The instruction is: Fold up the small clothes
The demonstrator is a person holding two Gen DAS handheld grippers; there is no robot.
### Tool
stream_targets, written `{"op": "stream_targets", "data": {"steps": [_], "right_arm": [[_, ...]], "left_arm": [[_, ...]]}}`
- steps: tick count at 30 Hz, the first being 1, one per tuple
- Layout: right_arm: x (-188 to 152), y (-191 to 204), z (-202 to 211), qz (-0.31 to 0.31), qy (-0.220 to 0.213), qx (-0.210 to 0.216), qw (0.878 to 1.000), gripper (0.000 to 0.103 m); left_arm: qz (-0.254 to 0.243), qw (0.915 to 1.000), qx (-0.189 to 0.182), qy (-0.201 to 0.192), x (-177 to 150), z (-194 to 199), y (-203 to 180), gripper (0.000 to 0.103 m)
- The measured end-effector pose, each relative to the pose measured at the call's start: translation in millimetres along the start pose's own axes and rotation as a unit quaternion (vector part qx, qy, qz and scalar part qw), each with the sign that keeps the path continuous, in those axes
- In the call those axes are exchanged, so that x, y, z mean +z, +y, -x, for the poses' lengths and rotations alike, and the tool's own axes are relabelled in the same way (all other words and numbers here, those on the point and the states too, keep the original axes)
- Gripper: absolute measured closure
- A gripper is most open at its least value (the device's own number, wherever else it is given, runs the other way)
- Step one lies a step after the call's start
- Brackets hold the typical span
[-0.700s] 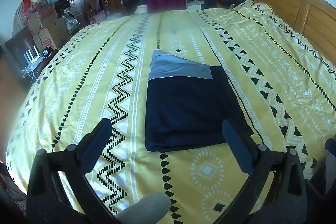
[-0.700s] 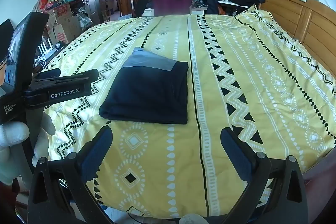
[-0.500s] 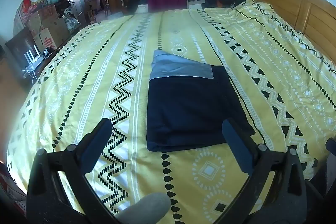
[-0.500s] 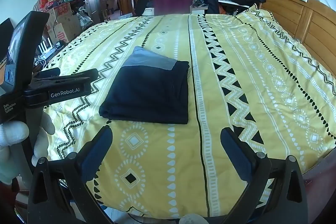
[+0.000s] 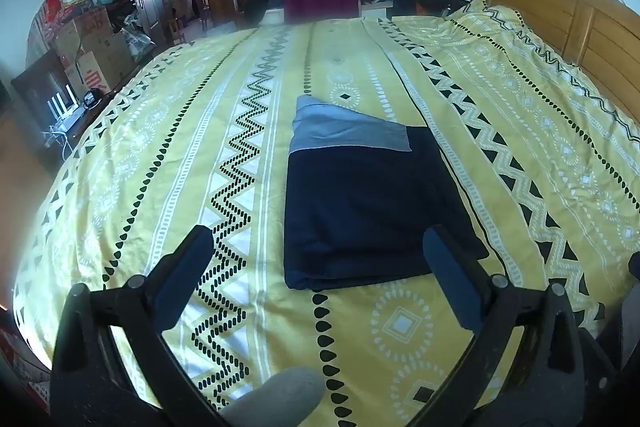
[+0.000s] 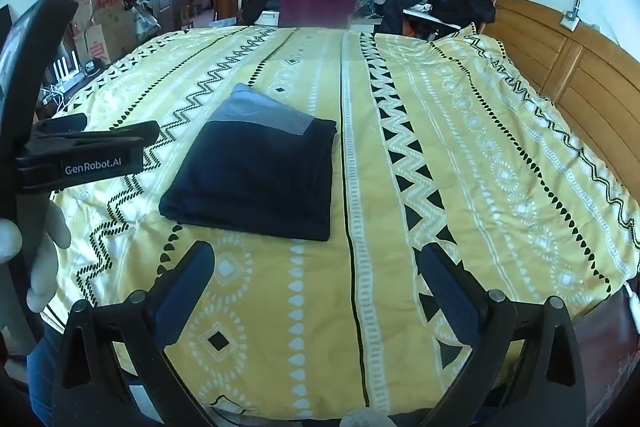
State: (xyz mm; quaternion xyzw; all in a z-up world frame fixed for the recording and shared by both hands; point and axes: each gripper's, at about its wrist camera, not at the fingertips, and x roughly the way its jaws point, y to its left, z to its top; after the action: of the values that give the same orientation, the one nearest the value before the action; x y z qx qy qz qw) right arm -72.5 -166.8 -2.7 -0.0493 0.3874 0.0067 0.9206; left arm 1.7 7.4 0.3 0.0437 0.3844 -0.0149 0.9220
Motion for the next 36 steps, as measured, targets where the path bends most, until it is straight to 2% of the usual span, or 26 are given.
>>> {"op": "stream_targets", "data": {"steps": [15, 36], "right_arm": [[-5, 0, -6, -0.004, 0.009, 0.009, 1.0, 0.0], [-3, 7, -21, 0.002, 0.025, 0.022, 0.999, 0.0]], "left_arm": [[-0.012, 0.9998, 0.013, -0.006, 0, 0, -5, 0.0], [-0.014, 0.9996, 0.024, 0.011, -5, -13, -1, 0.0]]}}
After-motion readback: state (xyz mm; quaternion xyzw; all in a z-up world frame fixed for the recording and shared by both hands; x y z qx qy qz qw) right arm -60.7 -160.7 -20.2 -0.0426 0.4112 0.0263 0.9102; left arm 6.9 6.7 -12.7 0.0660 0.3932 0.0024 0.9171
